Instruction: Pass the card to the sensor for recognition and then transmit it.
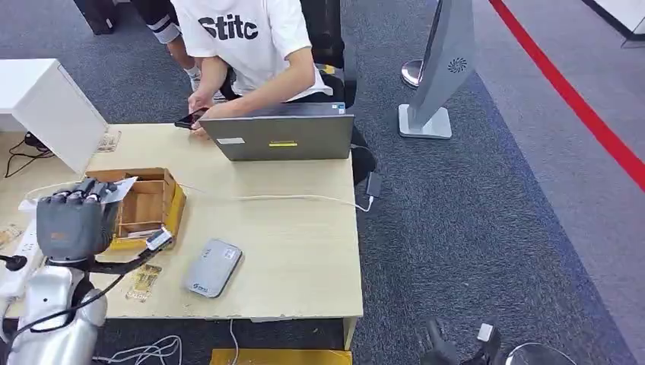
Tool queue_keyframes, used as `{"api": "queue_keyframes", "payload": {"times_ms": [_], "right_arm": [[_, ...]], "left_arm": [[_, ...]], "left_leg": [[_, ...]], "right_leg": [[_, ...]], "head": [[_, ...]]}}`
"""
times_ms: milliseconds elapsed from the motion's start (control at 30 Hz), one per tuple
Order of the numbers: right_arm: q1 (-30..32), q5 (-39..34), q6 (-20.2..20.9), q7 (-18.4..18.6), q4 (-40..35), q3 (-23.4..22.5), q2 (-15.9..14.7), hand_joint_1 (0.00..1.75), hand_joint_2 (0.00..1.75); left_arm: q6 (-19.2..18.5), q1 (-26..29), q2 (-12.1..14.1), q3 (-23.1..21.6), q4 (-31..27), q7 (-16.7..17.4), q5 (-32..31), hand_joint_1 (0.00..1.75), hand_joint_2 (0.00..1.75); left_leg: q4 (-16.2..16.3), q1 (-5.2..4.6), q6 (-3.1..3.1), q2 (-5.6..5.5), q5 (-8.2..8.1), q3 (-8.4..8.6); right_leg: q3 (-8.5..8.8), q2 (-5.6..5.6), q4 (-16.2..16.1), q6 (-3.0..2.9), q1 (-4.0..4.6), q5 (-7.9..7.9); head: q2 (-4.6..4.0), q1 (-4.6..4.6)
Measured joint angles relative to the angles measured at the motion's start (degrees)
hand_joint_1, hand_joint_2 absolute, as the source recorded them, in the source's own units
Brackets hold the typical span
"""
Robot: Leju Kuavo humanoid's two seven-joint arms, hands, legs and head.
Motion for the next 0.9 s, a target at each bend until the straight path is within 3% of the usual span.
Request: {"api": "queue_keyframes", "payload": {"times_ms": [167, 333, 633, 667, 700, 900], "right_arm": [[-0.7, 0.0, -0.4, 0.6, 0.1, 1.4, 0.3, 0.0, 1.75], [-0.8, 0.2, -0.4, 0.7, 0.1, 2.4, 0.3, 0.0, 1.75], [-0.9, -0.2, 0.0, 0.6, 0.1, 3.0, 0.5, 0.0, 1.75], [-0.9, -0.2, 0.0, 0.5, 0.1, 3.3, 0.5, 0.0, 1.75], [-0.9, -0.2, 0.0, 0.3, 0.1, 3.5, 0.6, 0.0, 1.75], [-0.8, -0.7, 0.2, 0.3, 0.1, 3.7, 0.6, 0.0, 1.75]], "left_arm": [[-0.3, -8.0, 4.1, -0.4, 14.3, 1.3, -4.1, 1.75, 1.75], [-1.1, -12.0, 5.3, -1.6, 20.4, 2.3, -6.0, 1.75, 1.75], [-1.6, -16.5, 6.3, -3.1, 25.3, 2.5, -6.4, 1.75, 1.75], [-1.6, -16.7, 6.4, -3.1, 25.6, 2.5, -6.3, 1.66, 1.75], [-1.6, -16.8, 6.4, -3.3, 25.8, 2.5, -6.2, 0.0, 1.75], [-1.2, -17.1, 6.6, -4.2, 26.1, 2.5, -5.6, 0.0, 1.75]], "left_leg": [[0.0, 0.01, -0.06, 0.06, 0.14, -0.08], [0.0, 0.0, -0.06, 0.07, 0.17, -0.25], [0.0, 0.0, -0.06, 0.08, 0.17, -0.3], [0.0, 0.0, -0.06, 0.08, 0.17, -0.3], [0.0, 0.01, -0.06, 0.08, 0.17, -0.3], [0.0, 0.01, -0.06, 0.07, 0.17, -0.33]], "right_leg": [[-0.13, 0.08, 0.0, -0.02, 0.01, 0.14], [-0.27, 0.13, 0.0, 0.02, 0.01, 0.17], [-0.31, 0.12, 0.0, 0.02, 0.01, 0.17], [-0.31, 0.12, 0.0, 0.02, 0.01, 0.17], [-0.32, 0.12, 0.0, 0.02, 0.01, 0.17], [-0.34, 0.12, 0.0, 0.02, 0.01, 0.17]], "head": [[0.0, -0.02], [0.0, -0.02], [0.0, -0.02], [0.0, -0.02], [0.0, -0.02], [0.0, -0.02]]}}
